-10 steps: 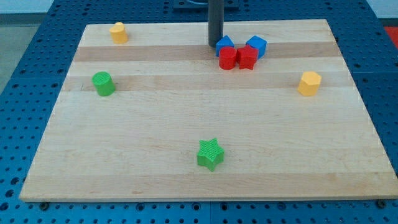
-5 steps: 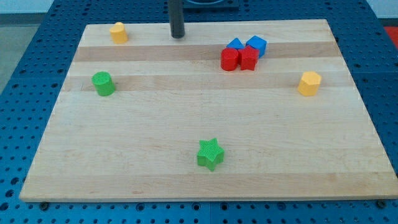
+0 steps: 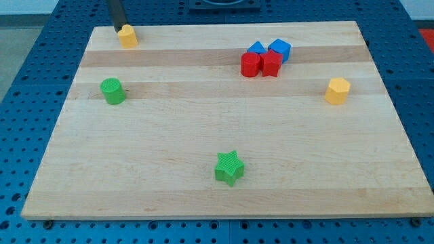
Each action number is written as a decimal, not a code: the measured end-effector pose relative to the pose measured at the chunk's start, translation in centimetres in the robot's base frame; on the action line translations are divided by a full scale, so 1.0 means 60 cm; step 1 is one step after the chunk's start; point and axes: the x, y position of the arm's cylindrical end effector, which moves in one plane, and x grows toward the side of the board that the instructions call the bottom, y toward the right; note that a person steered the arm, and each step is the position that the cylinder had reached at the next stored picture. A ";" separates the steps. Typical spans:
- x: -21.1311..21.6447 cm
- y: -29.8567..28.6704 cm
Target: Push the heart diagonally top left to the green star
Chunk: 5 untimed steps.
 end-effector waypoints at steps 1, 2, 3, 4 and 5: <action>0.038 0.009; 0.062 0.033; 0.062 0.055; 0.058 0.083; 0.050 0.109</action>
